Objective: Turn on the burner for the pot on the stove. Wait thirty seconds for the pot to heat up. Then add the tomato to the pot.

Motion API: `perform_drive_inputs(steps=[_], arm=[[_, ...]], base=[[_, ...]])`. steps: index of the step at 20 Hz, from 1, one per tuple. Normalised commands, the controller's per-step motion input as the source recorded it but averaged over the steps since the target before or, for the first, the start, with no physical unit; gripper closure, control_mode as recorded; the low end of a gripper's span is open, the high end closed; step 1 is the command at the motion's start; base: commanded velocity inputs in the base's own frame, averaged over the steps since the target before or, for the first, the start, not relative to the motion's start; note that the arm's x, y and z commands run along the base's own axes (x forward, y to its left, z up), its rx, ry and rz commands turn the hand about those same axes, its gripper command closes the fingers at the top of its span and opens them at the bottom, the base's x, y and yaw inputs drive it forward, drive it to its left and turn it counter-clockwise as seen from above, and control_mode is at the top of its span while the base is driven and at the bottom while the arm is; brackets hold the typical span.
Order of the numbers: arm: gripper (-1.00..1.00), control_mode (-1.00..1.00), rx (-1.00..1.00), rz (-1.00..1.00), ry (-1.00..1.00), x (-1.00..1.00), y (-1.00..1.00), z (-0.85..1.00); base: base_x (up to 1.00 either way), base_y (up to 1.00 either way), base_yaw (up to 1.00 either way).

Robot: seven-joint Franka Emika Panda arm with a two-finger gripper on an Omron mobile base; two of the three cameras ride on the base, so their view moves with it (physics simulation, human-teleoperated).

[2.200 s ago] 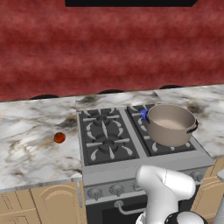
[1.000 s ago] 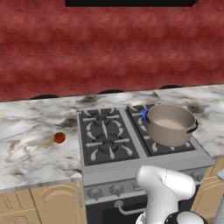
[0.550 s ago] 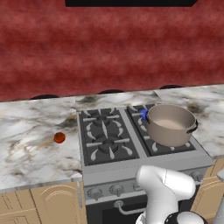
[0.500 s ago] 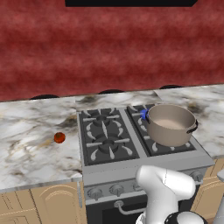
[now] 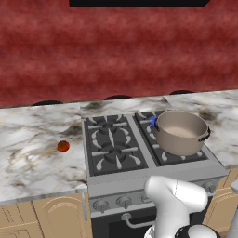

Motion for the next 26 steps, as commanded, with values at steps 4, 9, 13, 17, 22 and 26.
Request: perform_drive_inputs(steps=[4,9,13,17,22,26], arm=[[1.00,-1.00,0.00,0.00,0.00,0.00,0.00,0.00],[1.00,-1.00,0.00,0.00,0.00,0.00,0.00,0.00],[1.00,-1.00,0.00,0.00,0.00,0.00,0.00,0.00],[1.00,-1.00,0.00,0.00,0.00,0.00,0.00,0.00],[1.00,-1.00,0.00,0.00,0.00,0.00,0.00,0.00],[1.00,-1.00,0.00,0.00,0.00,0.00,0.00,0.00]], base=[[0.00,0.00,0.00],[0.00,0.00,0.00],[0.00,0.00,0.00],[0.00,0.00,0.00],[0.00,0.00,0.00],[0.00,0.00,0.00]])
